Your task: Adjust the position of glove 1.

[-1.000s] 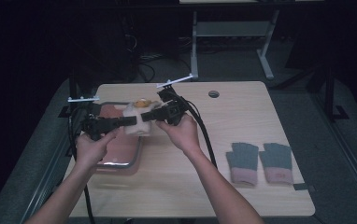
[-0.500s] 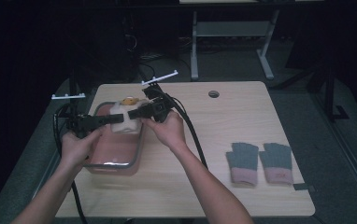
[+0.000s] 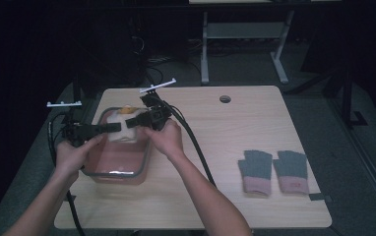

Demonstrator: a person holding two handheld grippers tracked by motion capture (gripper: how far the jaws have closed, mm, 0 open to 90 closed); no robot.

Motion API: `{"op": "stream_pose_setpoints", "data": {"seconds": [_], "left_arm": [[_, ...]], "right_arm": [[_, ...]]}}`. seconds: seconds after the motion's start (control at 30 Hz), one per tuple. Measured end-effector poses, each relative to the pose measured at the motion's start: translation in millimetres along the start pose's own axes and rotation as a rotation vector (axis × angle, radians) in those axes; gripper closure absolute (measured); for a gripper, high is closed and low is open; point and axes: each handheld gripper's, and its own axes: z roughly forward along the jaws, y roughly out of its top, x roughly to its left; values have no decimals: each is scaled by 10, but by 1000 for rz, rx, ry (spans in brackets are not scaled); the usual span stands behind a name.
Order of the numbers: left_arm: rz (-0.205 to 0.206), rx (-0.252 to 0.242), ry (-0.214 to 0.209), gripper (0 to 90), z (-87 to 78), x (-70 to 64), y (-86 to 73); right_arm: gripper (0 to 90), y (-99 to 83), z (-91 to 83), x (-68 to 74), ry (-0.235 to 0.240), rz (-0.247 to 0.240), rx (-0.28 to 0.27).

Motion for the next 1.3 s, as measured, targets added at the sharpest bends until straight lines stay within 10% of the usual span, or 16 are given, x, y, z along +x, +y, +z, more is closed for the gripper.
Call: {"op": "stream_pose_setpoints", "data": {"seconds": [0.53, 0.67, 1.3], "left_arm": [[-81, 66, 40, 698, 44, 356, -149], [-65, 145, 112, 700, 128, 407, -171], [-90, 317, 194, 700, 373, 570, -305]], "right_arm": [[758, -98, 437, -179, 27, 64, 58], [756, -168, 603, -237, 3, 85, 102], [726, -353, 869, -388, -45, 137, 232]]}}
